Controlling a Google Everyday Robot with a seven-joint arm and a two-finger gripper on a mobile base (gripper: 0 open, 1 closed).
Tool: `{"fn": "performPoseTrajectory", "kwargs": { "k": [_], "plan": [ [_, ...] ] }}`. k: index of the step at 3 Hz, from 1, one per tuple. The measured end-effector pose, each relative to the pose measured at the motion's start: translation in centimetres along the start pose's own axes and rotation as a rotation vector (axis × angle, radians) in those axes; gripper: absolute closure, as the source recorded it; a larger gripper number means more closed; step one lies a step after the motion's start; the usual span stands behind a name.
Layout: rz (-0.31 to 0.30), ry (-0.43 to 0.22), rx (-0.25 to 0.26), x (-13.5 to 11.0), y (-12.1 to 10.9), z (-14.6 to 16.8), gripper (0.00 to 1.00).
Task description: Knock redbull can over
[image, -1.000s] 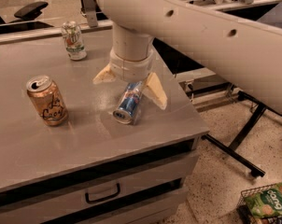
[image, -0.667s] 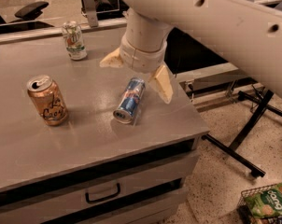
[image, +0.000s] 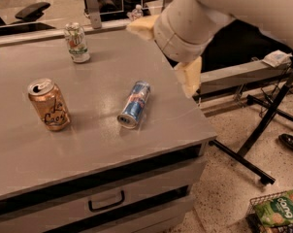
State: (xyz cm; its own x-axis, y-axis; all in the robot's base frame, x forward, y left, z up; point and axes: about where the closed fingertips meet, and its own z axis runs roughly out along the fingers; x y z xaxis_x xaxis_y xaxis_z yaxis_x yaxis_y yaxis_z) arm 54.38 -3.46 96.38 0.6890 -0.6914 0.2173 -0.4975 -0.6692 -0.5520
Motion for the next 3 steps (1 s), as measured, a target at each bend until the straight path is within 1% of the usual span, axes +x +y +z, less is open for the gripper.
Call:
{"fn": "performPoseTrajectory", "kwargs": {
  "k": [1, 2, 3],
  "plan": [
    [0.14, 0.157, 0.08, 1.81, 2.06, -3.52, 0.0],
    [0.186, 0.165, 0.11, 1.71, 1.53, -4.01, 0.0],
    [0.185, 0.165, 0.109, 1.69, 1.51, -4.03, 0.0]
  ]
}}
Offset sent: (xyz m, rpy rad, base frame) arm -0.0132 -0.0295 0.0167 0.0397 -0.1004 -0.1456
